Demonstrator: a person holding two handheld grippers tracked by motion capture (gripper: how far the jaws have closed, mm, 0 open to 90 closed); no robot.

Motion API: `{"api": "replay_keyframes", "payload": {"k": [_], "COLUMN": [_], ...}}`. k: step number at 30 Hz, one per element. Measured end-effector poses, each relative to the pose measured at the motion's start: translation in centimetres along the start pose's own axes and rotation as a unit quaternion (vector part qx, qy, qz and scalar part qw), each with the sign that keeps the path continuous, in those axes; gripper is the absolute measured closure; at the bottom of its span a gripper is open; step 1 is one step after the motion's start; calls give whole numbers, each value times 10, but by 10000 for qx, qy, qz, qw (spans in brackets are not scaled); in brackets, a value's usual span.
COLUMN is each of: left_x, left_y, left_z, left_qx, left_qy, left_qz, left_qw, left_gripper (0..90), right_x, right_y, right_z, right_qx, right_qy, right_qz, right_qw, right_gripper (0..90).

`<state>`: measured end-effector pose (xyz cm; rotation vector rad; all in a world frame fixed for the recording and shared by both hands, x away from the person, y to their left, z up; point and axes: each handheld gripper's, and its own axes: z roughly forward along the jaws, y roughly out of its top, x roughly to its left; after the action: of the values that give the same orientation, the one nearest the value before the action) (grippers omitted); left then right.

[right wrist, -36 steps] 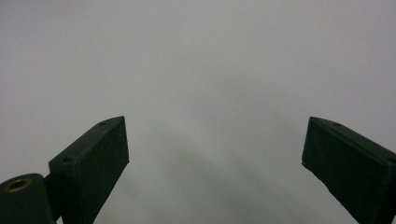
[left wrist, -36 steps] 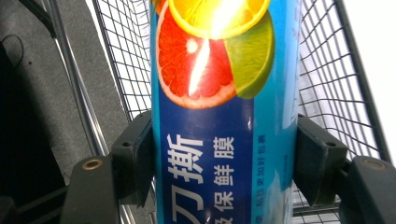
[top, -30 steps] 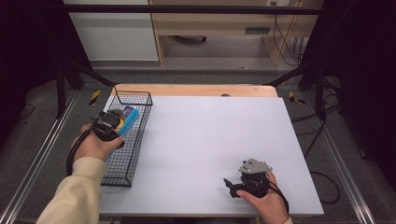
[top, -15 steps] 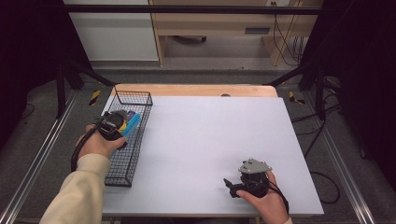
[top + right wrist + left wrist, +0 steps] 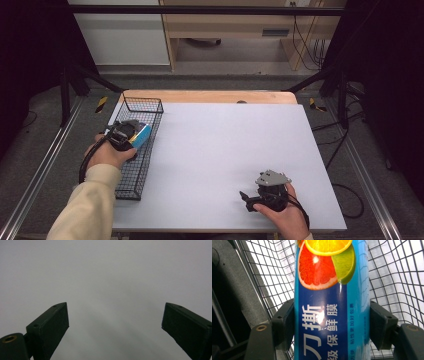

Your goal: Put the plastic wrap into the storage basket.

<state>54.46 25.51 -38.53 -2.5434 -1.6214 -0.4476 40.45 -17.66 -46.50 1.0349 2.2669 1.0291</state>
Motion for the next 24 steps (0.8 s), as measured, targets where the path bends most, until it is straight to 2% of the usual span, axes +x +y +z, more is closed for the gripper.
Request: {"api": "replay_keyframes", "payload": {"k": [8,24], "left_x": [-1,-3], "left_y": [1,1], "left_z": [4,5], "left_qx": [110,96], "left_qy": [-30,-6], "left_qz": [56,69], "left_qw": [9999,9999], "left_gripper": [321,319], "right_x": [0,0], "right_y": [0,0], "right_z": [0,0], "right_qx": [6,13], "right_qy": [11,5], "right_qz": [-3,-11], "right_qw": [10000,10000], "right_gripper": [76,76]}}
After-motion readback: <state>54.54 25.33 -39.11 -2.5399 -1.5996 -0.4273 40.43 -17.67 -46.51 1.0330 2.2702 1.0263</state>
